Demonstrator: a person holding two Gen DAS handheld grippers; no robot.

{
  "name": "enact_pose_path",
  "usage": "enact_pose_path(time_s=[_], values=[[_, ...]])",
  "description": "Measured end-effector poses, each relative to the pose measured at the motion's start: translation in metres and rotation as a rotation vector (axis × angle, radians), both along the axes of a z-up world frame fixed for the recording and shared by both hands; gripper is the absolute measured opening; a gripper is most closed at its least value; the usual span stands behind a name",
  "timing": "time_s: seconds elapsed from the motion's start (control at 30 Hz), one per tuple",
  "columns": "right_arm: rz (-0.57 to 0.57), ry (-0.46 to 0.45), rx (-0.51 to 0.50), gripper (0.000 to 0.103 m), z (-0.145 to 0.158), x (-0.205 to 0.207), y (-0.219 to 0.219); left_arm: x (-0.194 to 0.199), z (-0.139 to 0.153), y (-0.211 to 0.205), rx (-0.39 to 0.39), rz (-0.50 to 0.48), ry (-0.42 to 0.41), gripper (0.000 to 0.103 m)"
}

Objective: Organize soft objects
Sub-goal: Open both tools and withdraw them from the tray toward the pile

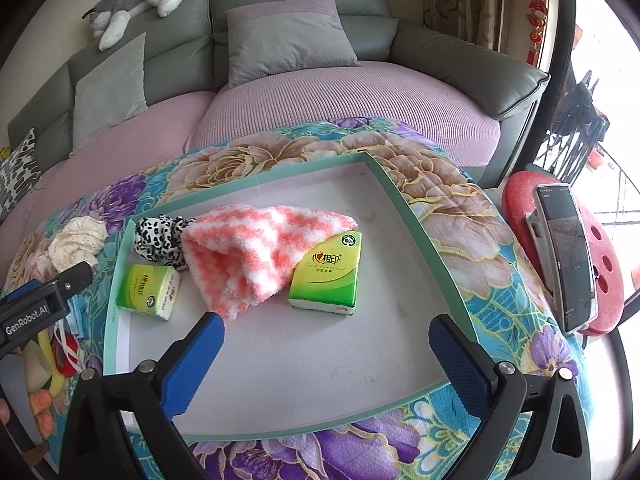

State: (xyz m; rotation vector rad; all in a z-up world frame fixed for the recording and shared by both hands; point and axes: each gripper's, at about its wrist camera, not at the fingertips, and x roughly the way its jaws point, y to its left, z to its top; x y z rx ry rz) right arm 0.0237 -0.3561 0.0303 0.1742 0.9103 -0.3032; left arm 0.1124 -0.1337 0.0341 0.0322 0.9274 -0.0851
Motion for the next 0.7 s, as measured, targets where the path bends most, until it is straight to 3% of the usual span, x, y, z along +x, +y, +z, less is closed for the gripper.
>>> enact_pose_path(time_s=[0.43, 0.7], values=[[0.058, -0.064, -0.015, 0.103, 0.030, -0.017, 0.035, -0.034, 0.026, 0.040, 0.029, 0.036, -0.062, 0.103], [0.193, -0.086, -0.001, 0.103, 0.044, -0.008, 0.089, -0.050, 0.054, 0.121, 0.009, 0.202, -0.122, 0.103]])
